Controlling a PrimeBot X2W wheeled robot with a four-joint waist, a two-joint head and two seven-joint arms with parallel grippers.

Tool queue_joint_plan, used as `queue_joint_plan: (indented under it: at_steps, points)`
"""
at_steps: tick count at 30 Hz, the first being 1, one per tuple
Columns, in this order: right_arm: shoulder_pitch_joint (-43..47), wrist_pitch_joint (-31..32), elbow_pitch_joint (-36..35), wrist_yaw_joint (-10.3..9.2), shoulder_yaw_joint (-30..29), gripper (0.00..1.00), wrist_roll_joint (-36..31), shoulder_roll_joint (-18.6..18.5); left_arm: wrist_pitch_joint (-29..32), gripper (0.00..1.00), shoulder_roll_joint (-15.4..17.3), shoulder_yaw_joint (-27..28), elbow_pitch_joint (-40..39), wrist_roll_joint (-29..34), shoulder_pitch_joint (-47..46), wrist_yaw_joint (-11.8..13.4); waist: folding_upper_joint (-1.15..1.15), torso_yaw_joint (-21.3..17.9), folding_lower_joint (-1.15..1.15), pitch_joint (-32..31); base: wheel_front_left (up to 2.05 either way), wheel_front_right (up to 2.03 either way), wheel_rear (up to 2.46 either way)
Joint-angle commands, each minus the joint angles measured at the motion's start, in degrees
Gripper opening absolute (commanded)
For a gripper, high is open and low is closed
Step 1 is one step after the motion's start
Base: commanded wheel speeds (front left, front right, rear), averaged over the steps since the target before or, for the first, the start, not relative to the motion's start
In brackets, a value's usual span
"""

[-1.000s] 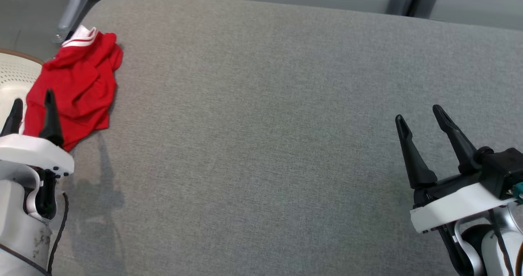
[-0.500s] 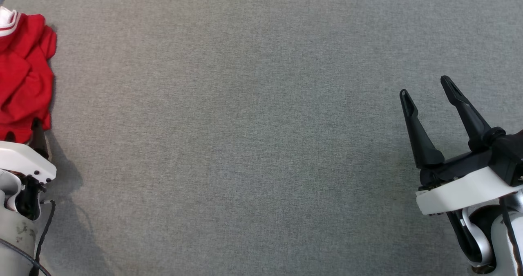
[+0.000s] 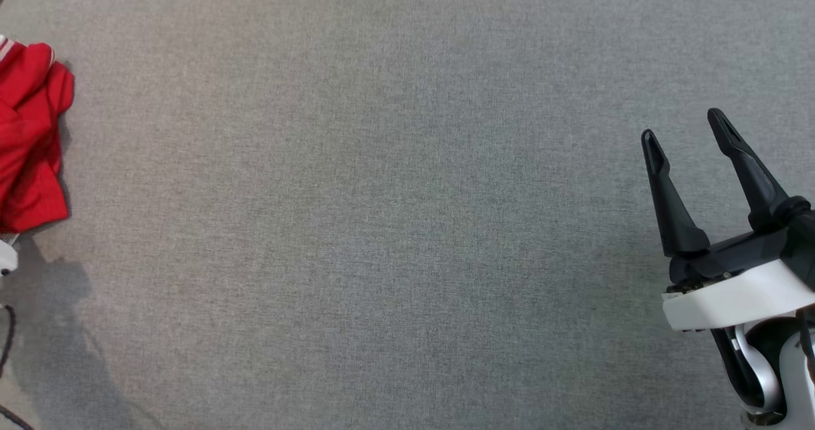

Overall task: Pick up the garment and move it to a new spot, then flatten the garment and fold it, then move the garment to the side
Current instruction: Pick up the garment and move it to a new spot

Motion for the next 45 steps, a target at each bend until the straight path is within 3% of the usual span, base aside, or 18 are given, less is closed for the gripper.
queue_joint_plan:
  at_steps: [1,8,15,24,30,36,45]
  points:
    - [0.5,-0.5,-0.3,0.02,-0.3,1.0,-0.3,0.0,-0.4,0.0,1.0,0.2,-1.0,0.8,0.1,0.8,0.0,-0.1,0.0,-0.9,0.0,0.0,0.0]
    - [2.9,-1.7,0.2,0.02,-2.0,1.0,-0.1,0.6,-0.6,0.0,2.2,3.8,-16.5,5.9,6.9,5.2,0.0,-0.5,0.0,-5.6,0.0,0.0,0.0]
    - [6.6,-3.0,1.4,0.02,-2.4,1.0,0.8,2.1,-0.6,0.0,-1.1,7.0,-33.3,8.5,21.3,8.2,0.0,-2.8,0.0,-11.6,0.0,0.0,0.0]
    - [10.9,-3.6,2.0,0.02,-3.5,1.0,1.8,3.2,2.7,0.0,-4.7,3.7,-56.2,11.8,35.5,13.8,0.0,-4.2,0.0,-15.8,0.0,0.0,0.0]
    - [11.9,-3.7,1.8,0.02,-3.9,1.0,2.1,4.0,6.8,0.0,-6.0,0.3,-68.3,13.5,40.9,16.1,0.0,-5.9,0.0,-16.6,0.0,0.0,0.0]
    - [11.0,-4.2,2.0,0.02,-4.1,1.0,2.9,4.6,11.2,0.0,-8.3,-6.6,-76.1,15.2,42.2,14.9,0.0,-9.9,0.0,-15.7,0.0,0.0,0.0]
    - [9.4,-5.7,3.3,0.02,-4.5,1.0,4.2,5.5,14.1,0.0,-12.1,-18.1,-72.5,17.7,28.7,7.0,0.0,-16.6,0.0,-11.0,0.0,0.0,0.0]
